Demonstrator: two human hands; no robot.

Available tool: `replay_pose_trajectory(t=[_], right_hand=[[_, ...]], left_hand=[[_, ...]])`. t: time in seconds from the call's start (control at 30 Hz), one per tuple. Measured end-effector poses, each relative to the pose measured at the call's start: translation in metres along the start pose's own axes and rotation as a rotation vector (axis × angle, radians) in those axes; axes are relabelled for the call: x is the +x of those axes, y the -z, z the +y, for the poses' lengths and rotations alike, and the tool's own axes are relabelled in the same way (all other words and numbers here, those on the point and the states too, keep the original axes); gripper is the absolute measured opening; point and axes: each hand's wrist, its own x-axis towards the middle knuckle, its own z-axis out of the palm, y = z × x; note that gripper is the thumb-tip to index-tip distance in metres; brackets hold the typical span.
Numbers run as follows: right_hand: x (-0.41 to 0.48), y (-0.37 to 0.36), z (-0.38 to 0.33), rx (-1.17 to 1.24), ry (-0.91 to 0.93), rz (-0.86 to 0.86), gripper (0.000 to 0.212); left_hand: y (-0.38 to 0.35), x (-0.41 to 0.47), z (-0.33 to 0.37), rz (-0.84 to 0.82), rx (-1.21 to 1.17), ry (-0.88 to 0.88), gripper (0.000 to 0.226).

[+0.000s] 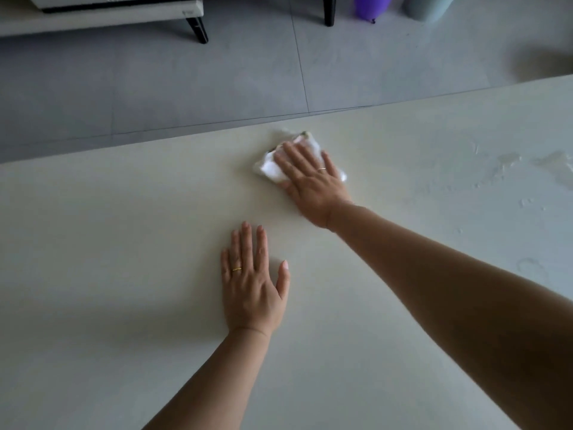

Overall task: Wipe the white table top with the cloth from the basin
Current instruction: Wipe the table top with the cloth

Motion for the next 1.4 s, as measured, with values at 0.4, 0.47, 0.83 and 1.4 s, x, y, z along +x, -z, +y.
replay_pose_trajectory(t=[0.4,0.47,0.83,1.4], right_hand=[[-0.094,0.000,0.042,0.096,-0.558,0.142,0.056],[-0.112,-0.019,-0.002,0.085,-0.303,0.102,0.056],[-0.209,0.017,0.145,0.006,-0.376,0.136,0.051],[-0.200,0.013,0.149,-0.001,-0.516,0.111,0.057]], left_hand=[[-0.003,0.000,0.000,0.020,0.012,-0.009,0.068],[-0.002,0.000,0.000,0.026,0.008,-0.005,0.068],[0.003,-0.002,0.007,0.038,0.068,0.011,0.072],[-0.031,-0.082,0.166,0.035,-0.018,0.061,0.064]])
